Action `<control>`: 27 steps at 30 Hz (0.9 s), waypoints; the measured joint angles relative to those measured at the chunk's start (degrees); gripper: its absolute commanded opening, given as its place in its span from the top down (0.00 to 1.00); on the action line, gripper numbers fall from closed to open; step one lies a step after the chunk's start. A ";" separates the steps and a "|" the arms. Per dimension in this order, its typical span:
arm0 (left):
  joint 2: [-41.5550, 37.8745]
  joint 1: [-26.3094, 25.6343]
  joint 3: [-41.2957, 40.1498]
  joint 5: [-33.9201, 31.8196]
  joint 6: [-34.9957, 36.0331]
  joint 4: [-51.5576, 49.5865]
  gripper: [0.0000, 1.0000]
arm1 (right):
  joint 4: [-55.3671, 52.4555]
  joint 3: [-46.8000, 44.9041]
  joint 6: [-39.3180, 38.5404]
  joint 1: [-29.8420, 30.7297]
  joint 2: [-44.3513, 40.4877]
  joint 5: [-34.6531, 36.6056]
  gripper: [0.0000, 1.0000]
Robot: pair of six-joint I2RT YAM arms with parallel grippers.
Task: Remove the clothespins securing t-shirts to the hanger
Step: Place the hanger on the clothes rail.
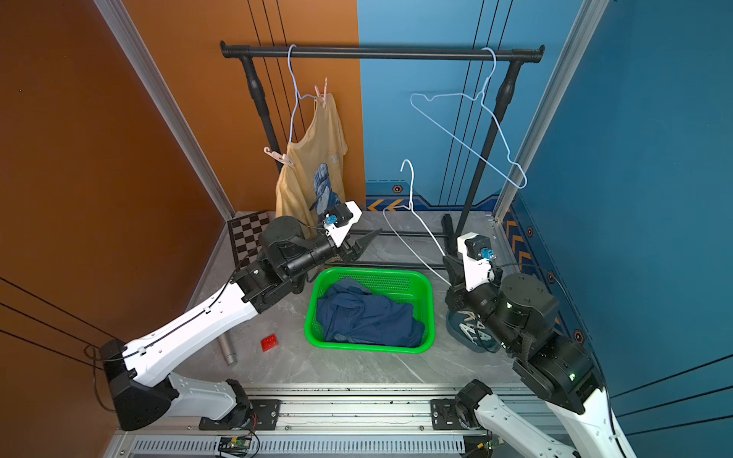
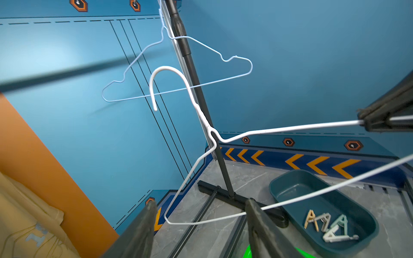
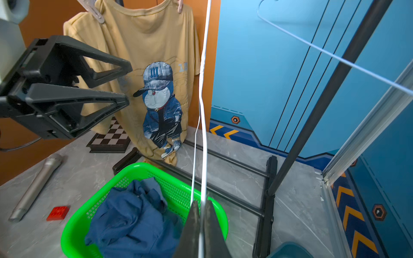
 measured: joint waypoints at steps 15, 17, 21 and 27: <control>11.65 1.29 18.29 -1.05 -8.59 3.23 0.33 | 15.06 5.25 0.94 -16.46 11.43 -6.54 1.00; 12.90 1.53 20.26 -1.05 -9.33 3.50 0.33 | 16.68 7.02 1.20 -17.64 13.03 -7.91 1.00; 15.54 2.10 24.52 -1.05 -10.86 3.65 0.33 | 19.28 10.82 1.68 -19.41 16.24 -10.36 1.00; 18.62 2.84 29.31 -1.03 -12.31 3.74 0.33 | 22.32 15.10 2.29 -20.79 20.24 -12.90 1.00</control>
